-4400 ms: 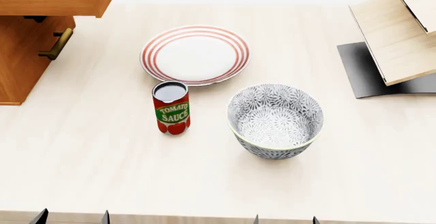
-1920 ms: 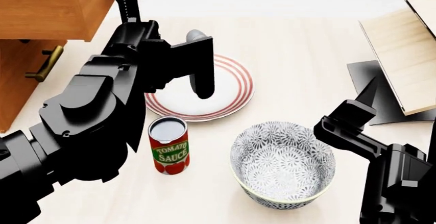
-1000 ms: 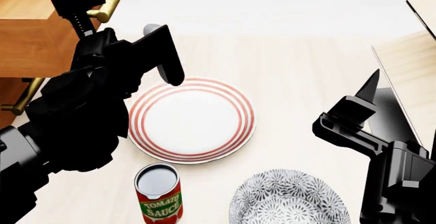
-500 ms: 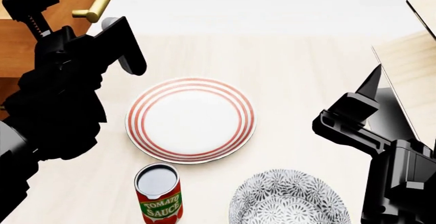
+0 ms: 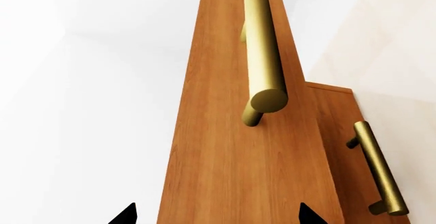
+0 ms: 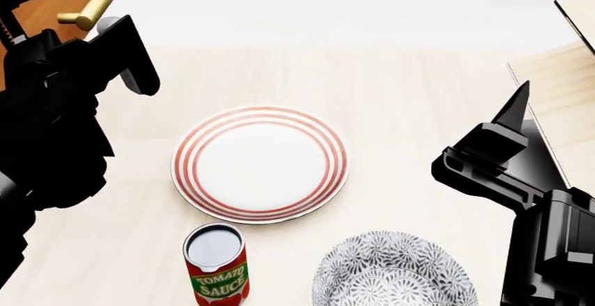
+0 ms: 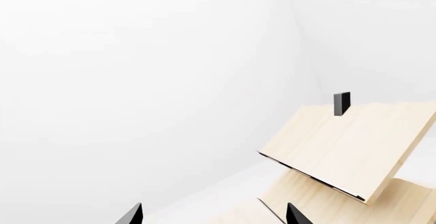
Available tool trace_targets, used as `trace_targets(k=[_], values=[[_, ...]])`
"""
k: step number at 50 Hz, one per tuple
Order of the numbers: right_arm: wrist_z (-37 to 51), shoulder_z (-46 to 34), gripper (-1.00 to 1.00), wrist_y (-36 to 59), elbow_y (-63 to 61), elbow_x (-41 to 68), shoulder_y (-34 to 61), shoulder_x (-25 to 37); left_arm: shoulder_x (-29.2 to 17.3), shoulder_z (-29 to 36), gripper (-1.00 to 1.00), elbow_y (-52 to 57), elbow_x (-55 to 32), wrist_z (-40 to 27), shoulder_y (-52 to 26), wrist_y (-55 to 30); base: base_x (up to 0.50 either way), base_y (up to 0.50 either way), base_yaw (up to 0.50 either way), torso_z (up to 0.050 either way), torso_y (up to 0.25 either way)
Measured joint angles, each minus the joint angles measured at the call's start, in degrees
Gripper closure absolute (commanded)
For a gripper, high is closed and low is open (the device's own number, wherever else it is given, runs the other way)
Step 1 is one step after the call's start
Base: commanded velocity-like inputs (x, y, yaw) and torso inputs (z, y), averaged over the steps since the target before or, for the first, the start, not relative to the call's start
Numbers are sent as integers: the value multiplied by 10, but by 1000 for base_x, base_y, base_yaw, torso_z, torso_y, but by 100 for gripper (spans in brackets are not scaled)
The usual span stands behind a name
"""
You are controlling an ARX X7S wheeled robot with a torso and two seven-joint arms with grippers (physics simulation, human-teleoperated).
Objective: Close the top drawer of the cabinet.
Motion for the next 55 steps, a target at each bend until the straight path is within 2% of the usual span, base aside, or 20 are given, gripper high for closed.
trace_targets(k=[22,55], values=[[3,-5,-100,-3,-1,6,2,7,-35,-64,-100,-19,75,26,-4,-2,0,0,0,0,0],[19,-4,-100,4,-24,28,6,16,-119,-61,-100,-21,108,47,11,18,0,0,0,0,0]])
